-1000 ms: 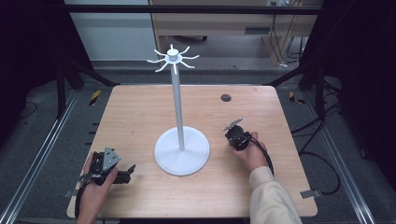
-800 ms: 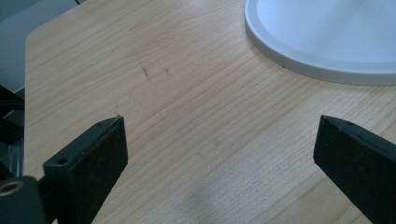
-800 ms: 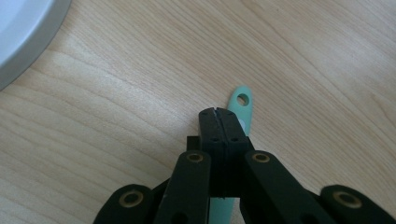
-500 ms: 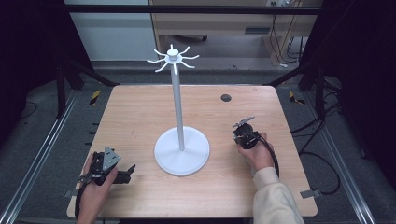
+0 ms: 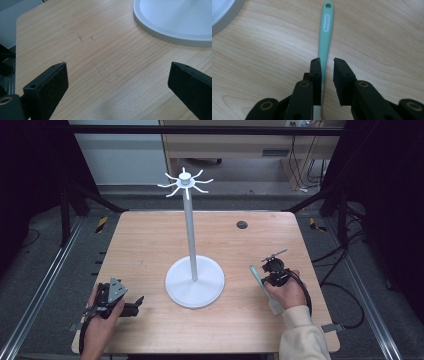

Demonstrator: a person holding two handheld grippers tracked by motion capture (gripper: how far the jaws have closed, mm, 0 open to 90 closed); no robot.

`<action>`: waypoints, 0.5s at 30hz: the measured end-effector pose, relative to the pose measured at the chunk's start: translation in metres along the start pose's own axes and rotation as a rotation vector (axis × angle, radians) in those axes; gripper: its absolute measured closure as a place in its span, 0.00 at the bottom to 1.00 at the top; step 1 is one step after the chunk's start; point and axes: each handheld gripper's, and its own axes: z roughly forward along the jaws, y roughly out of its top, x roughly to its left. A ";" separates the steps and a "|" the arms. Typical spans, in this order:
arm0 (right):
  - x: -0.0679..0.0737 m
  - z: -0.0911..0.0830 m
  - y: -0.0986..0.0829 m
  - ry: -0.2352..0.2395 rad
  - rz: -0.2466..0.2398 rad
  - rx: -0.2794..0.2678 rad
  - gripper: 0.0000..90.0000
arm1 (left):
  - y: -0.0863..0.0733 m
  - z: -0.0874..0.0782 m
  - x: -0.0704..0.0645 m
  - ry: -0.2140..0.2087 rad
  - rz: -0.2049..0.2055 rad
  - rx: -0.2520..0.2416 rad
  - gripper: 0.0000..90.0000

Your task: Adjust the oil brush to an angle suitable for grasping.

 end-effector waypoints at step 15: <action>0.002 0.007 -0.003 0.024 -0.012 0.090 0.77 | 0.001 0.002 -0.001 -0.005 0.003 0.002 0.03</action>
